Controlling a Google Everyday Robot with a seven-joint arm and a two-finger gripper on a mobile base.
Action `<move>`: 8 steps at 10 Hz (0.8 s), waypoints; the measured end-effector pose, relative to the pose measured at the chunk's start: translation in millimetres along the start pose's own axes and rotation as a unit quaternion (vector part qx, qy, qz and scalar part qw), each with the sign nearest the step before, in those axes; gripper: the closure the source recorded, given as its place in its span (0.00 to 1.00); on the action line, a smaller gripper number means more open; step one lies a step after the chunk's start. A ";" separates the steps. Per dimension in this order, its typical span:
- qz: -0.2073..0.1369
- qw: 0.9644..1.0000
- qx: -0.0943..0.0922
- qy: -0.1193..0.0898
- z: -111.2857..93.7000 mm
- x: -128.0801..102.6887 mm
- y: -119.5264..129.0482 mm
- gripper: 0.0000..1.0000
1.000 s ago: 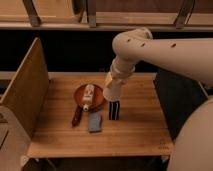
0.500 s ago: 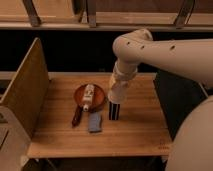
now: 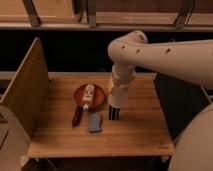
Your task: Place the ceramic cup over the eraser
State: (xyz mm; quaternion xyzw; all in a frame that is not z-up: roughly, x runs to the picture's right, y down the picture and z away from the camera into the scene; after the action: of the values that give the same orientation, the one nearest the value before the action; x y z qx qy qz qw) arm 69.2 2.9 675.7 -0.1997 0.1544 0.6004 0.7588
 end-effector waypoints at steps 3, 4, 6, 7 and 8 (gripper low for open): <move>-0.006 1.000 -0.009 0.005 15.4 1.2 12.7 1.00; -0.006 1.000 -0.010 0.008 19.7 1.6 13.7 1.00; -0.008 1.000 -0.007 0.016 31.3 2.3 14.4 1.00; -0.010 1.000 -0.003 0.019 35.9 1.7 13.7 1.00; -0.010 1.000 0.001 0.021 39.7 1.0 13.4 1.00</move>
State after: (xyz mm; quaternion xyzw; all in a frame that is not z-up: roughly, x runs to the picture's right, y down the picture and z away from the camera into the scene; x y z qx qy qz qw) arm 56.2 25.9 708.3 -0.2135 0.1690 0.5879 0.7617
